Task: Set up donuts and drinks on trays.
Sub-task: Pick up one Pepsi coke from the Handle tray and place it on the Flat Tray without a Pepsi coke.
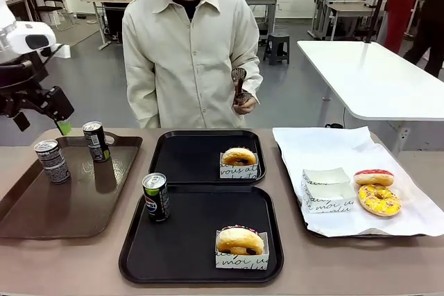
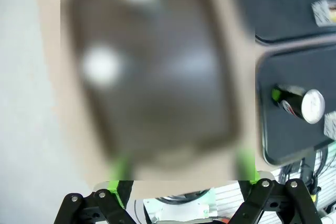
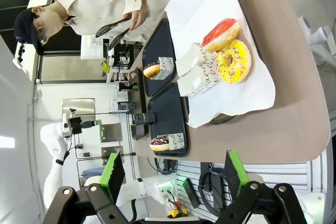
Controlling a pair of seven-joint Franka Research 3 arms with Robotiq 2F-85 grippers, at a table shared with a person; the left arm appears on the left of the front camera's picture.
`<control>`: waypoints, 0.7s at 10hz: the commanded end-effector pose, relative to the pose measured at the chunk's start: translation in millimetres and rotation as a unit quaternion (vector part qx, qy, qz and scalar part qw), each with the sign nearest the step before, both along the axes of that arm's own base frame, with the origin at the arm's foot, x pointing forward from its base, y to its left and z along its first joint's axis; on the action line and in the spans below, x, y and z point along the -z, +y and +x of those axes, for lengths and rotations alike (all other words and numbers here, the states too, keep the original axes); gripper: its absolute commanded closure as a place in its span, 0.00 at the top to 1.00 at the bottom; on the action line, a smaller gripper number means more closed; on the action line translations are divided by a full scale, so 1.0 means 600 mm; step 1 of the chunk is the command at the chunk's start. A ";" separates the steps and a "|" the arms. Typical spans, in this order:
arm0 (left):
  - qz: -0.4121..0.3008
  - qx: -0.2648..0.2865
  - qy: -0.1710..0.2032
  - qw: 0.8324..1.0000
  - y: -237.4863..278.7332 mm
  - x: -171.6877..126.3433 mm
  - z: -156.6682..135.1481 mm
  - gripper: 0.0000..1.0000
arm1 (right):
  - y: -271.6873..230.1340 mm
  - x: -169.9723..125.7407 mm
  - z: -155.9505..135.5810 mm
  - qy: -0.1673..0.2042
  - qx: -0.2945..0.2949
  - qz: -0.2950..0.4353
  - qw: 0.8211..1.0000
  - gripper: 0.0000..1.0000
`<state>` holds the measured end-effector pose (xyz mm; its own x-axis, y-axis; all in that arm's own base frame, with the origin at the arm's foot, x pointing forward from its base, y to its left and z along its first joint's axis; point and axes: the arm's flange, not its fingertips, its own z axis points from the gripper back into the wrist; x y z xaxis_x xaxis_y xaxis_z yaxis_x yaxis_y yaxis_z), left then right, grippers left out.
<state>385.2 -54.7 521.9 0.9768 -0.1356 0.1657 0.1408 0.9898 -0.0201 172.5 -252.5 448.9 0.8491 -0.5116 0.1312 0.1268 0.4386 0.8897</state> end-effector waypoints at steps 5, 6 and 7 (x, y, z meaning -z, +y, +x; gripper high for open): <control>-0.034 -0.144 -0.014 0.989 0.071 0.034 0.101 1.00 | -0.002 -0.001 0.000 -0.009 -0.004 0.005 1.000 1.00; -0.015 -0.113 0.000 0.994 0.093 0.067 0.118 1.00 | -0.002 -0.001 0.000 -0.009 -0.004 0.005 1.000 1.00; -0.015 -0.113 0.000 0.994 0.093 0.067 0.118 1.00 | -0.002 -0.001 0.000 -0.009 -0.004 0.005 1.000 1.00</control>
